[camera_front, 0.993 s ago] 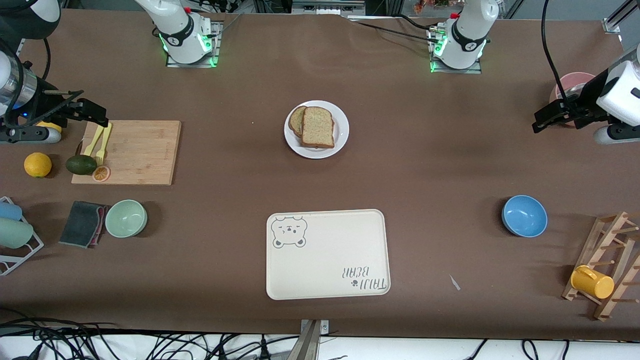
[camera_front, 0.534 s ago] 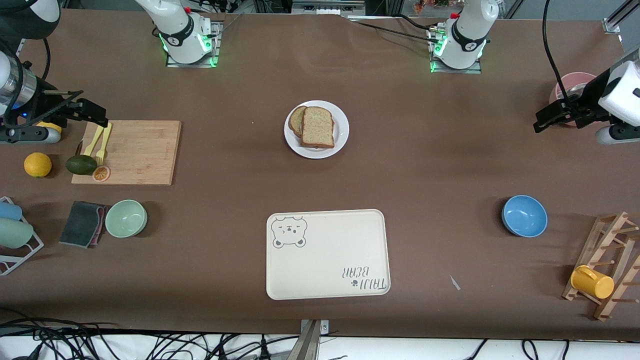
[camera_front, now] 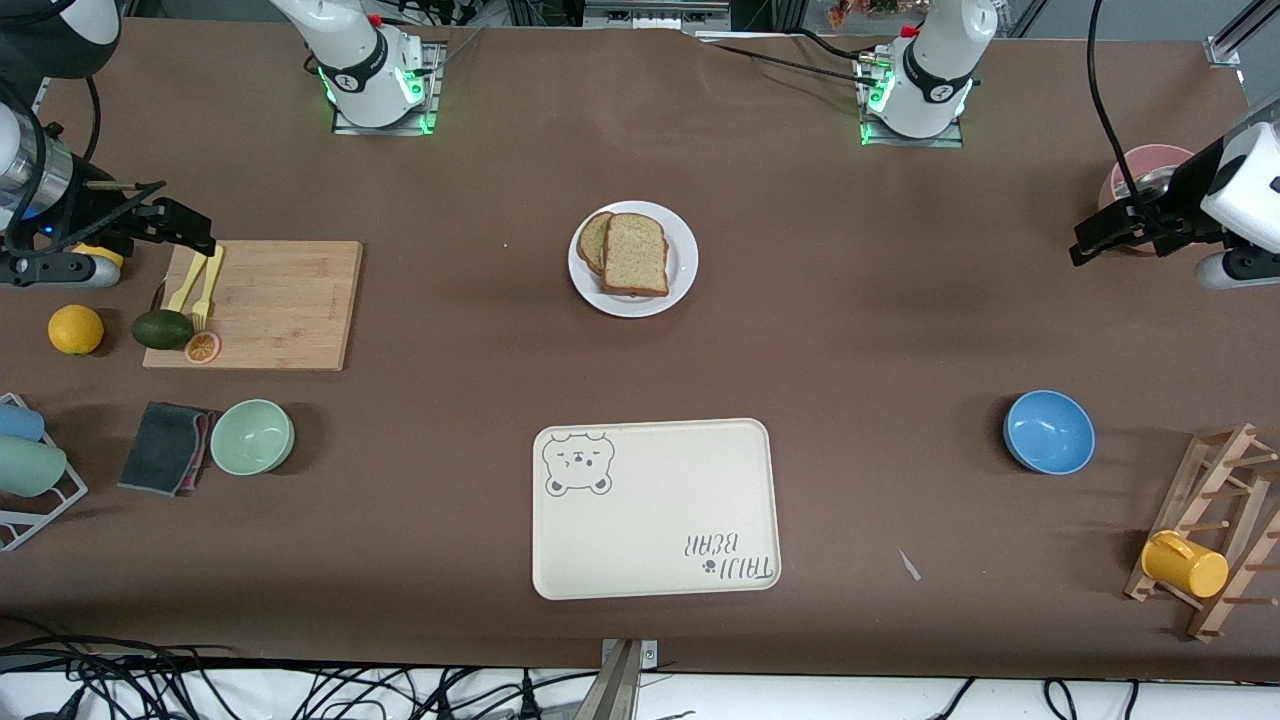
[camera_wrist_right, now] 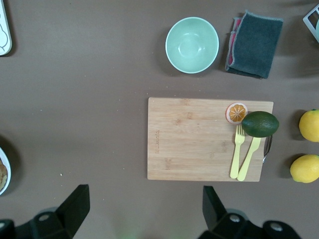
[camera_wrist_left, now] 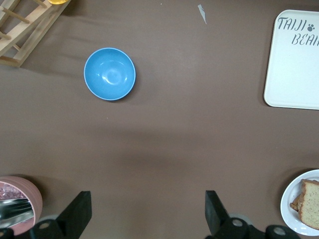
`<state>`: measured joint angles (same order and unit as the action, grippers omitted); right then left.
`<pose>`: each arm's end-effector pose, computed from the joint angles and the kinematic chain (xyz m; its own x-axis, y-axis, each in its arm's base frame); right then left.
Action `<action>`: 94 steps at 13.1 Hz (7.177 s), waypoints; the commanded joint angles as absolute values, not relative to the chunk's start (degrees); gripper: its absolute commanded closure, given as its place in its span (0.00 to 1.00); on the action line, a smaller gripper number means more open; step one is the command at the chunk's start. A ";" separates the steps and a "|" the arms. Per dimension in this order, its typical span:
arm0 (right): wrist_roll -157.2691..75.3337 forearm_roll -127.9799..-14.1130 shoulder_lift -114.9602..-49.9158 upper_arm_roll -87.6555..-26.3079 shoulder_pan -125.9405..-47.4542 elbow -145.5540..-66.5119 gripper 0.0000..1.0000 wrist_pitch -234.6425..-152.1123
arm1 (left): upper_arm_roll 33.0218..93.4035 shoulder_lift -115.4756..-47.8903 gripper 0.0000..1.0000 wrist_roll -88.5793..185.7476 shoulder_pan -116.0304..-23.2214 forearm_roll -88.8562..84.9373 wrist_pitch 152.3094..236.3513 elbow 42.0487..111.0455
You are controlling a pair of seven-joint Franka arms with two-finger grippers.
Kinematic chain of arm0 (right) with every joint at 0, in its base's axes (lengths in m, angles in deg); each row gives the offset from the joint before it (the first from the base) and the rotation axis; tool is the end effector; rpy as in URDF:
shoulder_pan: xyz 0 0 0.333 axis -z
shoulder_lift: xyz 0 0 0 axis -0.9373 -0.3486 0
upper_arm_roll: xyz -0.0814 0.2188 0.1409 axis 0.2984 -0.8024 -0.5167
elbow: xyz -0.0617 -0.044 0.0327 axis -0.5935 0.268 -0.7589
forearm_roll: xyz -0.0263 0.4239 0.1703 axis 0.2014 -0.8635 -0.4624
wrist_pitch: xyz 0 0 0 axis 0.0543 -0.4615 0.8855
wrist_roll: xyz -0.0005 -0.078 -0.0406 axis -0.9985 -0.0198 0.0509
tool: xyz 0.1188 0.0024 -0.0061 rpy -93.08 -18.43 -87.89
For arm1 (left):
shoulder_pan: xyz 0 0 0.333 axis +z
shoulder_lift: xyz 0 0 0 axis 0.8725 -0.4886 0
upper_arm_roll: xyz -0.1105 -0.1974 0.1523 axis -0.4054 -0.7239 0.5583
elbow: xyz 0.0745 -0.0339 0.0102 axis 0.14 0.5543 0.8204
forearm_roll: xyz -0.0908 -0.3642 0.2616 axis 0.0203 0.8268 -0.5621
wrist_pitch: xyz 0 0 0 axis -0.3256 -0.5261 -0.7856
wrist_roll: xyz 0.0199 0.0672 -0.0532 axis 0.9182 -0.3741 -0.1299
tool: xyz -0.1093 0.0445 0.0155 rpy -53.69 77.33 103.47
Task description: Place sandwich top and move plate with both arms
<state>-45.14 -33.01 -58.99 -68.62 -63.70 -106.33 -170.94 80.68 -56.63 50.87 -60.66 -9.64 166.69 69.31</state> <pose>0.6149 0.0009 0.4875 0.9938 0.0211 -0.1090 0.0231 -0.9996 0.0173 0.6190 -0.0101 0.5405 0.9880 0.1398 -0.0657 0.1410 -0.9899 0.0133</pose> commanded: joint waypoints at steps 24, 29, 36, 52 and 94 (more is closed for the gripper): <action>-44.42 -32.97 -59.50 -67.62 -63.45 -106.59 0.00 -173.29 | 79.43 -60.98 0.00 60.41 -60.40 -8.14 165.32 67.89; -45.21 -32.97 -59.50 -67.88 -63.53 -106.50 0.00 -173.12 | 79.34 -63.53 0.00 55.34 -58.39 -0.45 170.92 69.28; -44.42 -32.88 -59.41 -67.97 -63.45 -106.50 0.00 -170.92 | 76.20 -62.30 0.00 44.61 -56.80 15.84 185.06 87.02; -44.33 -32.97 -59.32 -68.23 -63.45 -106.59 0.00 -171.36 | 63.97 -75.13 0.02 12.69 -70.41 59.61 213.75 106.82; -38.45 -32.97 -58.27 -65.95 -63.36 -106.50 0.00 -169.43 | 59.12 -85.06 1.00 -0.59 -72.97 80.89 220.52 98.49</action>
